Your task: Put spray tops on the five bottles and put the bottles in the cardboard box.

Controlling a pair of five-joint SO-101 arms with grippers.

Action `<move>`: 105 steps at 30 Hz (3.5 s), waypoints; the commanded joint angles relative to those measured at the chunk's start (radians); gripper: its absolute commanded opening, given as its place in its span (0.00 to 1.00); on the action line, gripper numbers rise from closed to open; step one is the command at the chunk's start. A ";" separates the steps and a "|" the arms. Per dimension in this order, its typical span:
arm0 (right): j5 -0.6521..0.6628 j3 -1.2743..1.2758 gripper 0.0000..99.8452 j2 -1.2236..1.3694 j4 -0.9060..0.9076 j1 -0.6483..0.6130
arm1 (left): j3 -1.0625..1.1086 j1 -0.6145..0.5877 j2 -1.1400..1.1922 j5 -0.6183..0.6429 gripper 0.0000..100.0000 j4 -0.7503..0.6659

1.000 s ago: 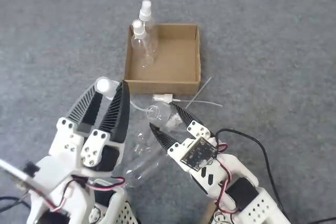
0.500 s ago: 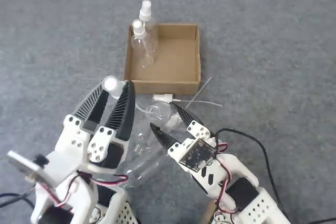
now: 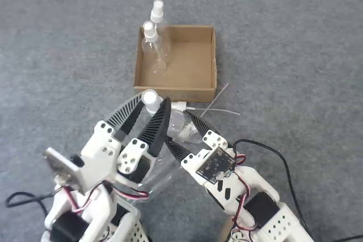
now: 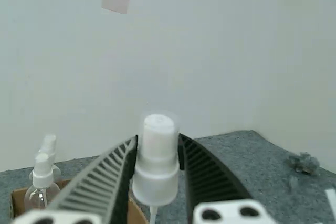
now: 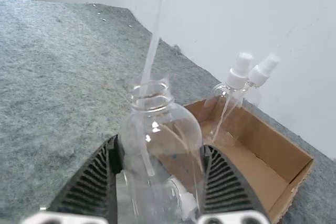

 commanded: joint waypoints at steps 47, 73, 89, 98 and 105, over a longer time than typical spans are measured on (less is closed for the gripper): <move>-0.210 -0.066 0.01 -0.022 -0.004 0.054 | 0.128 -0.011 -0.012 -0.003 0.12 0.032; -0.201 -0.069 0.01 -0.021 0.005 0.056 | 0.074 -0.084 -0.011 0.015 0.05 0.064; -0.199 -0.071 0.01 -0.021 0.007 0.056 | 0.166 0.028 -0.006 -0.054 0.05 0.015; -0.103 -0.069 0.01 -0.021 0.048 0.013 | 0.148 0.028 -0.006 -0.081 0.05 0.011; -0.023 -0.072 0.01 -0.021 0.076 -0.008 | 0.153 0.028 -0.006 -0.081 0.05 0.012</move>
